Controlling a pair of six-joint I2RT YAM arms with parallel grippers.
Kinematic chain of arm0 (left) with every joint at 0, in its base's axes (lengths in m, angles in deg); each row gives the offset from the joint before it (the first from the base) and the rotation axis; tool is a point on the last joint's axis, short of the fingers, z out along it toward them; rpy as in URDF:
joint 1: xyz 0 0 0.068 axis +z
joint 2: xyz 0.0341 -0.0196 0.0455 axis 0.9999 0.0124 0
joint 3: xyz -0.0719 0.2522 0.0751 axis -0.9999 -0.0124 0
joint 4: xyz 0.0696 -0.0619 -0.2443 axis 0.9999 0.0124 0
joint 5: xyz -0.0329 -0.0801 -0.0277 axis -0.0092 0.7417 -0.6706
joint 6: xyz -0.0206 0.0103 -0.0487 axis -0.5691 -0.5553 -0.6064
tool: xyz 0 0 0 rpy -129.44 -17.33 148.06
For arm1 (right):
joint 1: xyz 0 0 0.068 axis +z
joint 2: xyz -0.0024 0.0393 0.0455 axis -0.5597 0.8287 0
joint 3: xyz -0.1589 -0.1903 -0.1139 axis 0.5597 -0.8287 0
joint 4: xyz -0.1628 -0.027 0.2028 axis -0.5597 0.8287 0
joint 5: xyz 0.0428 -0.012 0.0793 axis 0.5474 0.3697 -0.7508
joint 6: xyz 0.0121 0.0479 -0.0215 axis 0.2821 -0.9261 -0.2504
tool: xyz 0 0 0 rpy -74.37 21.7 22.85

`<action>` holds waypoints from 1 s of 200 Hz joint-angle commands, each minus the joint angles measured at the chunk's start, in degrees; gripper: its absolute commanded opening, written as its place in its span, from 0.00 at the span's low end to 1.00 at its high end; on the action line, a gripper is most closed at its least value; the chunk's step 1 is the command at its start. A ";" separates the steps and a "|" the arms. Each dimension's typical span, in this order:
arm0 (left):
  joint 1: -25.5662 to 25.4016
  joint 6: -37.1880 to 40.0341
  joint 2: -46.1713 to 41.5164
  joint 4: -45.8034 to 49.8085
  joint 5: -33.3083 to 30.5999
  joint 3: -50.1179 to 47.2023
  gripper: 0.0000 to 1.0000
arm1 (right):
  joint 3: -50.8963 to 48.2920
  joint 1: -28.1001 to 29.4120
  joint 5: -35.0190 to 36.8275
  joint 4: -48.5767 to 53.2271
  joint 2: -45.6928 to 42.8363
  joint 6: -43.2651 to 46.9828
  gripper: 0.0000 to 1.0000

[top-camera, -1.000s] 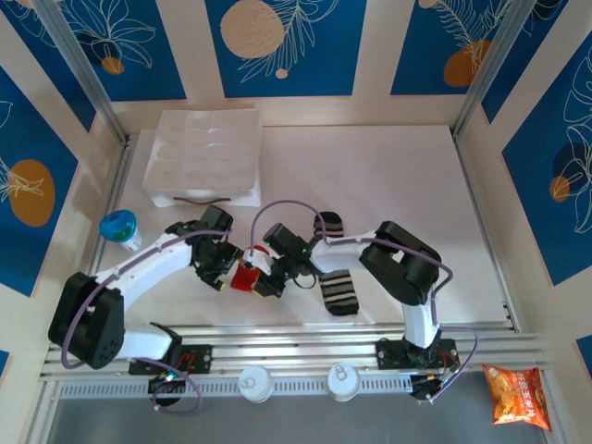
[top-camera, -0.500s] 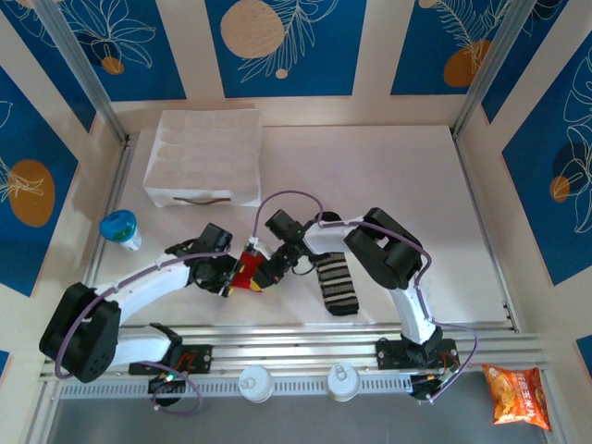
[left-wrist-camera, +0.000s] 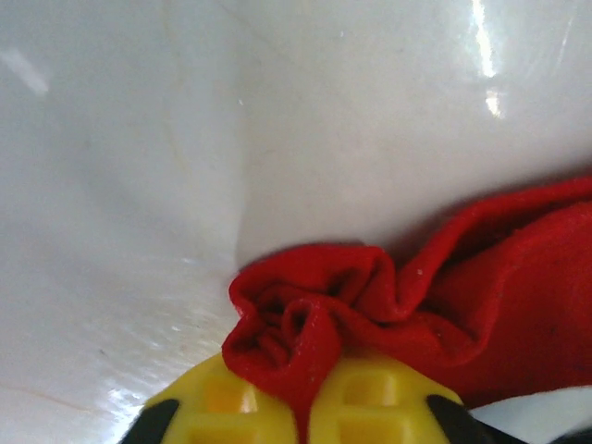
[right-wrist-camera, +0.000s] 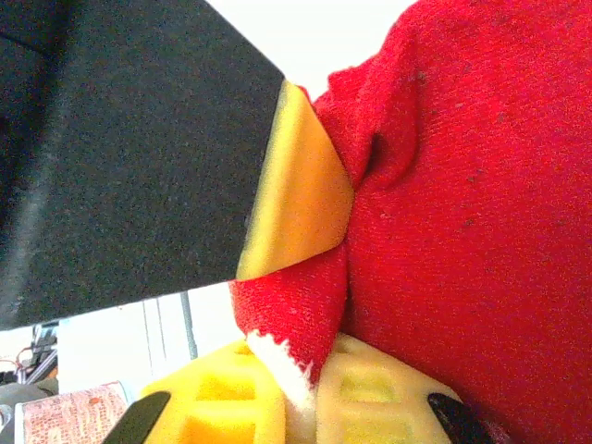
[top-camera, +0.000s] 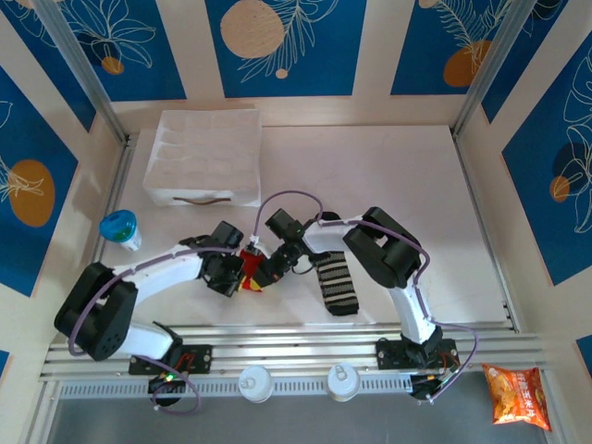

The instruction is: Roll the socks

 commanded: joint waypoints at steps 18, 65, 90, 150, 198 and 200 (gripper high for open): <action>-0.69 1.23 7.74 14.10 1.12 4.32 0.00 | -16.66 2.64 21.13 -15.32 -11.70 5.28 0.38; -0.71 0.95 10.65 16.53 0.51 8.08 0.00 | -26.14 6.72 35.56 -22.92 -24.89 13.68 0.46; -0.75 1.18 12.67 17.17 0.93 10.03 0.00 | -28.30 11.27 44.87 -25.16 -28.49 19.06 0.56; -0.17 2.65 16.21 18.27 3.03 13.20 0.00 | -24.38 18.35 53.01 -26.69 -23.64 28.82 0.58; 0.72 5.07 17.80 18.97 4.84 13.91 0.00 | -20.78 18.97 57.72 -27.68 -16.88 32.49 0.55; 0.78 5.10 17.79 18.93 4.87 13.89 0.00 | -20.64 19.04 57.76 -27.54 -16.68 32.58 0.54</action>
